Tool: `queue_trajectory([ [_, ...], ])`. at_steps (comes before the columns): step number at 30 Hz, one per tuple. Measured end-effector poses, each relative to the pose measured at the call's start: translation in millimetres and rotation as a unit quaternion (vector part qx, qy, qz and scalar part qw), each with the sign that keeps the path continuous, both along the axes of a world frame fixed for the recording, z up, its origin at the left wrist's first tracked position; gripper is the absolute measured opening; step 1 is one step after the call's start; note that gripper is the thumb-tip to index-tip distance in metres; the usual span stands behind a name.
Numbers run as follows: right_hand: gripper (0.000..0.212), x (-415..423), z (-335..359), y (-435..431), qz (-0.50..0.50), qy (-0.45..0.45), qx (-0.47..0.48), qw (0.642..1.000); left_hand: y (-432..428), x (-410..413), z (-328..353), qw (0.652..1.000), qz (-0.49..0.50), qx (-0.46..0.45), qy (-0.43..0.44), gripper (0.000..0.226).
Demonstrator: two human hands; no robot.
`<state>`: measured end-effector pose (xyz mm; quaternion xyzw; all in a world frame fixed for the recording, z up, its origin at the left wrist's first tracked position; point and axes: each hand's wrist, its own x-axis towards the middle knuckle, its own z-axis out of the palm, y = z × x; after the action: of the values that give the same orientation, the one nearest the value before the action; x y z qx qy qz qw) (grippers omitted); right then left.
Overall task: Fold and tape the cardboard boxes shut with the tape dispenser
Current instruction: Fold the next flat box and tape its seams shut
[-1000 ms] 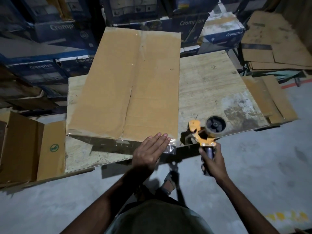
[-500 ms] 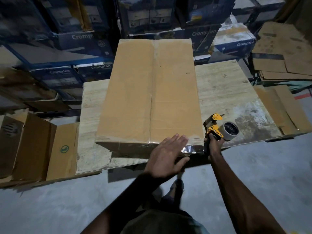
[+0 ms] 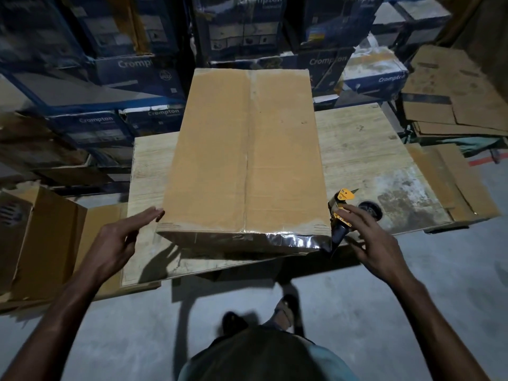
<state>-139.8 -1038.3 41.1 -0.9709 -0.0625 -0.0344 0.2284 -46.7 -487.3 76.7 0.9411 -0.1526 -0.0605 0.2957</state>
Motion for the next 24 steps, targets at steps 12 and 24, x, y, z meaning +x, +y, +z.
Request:
queue_trajectory([
  [12, 0.085, 39, 6, 15, 0.108, 0.014, -0.104, 0.989, 11, 31, -11, 0.988, -0.129, 0.076, -0.043, 0.076],
  [24, 0.059, 34, -4, 22, 0.096, -0.096, -0.079, 0.988, 3, 12, -49, 0.96, -0.11, 0.05, -0.254, 0.045],
])
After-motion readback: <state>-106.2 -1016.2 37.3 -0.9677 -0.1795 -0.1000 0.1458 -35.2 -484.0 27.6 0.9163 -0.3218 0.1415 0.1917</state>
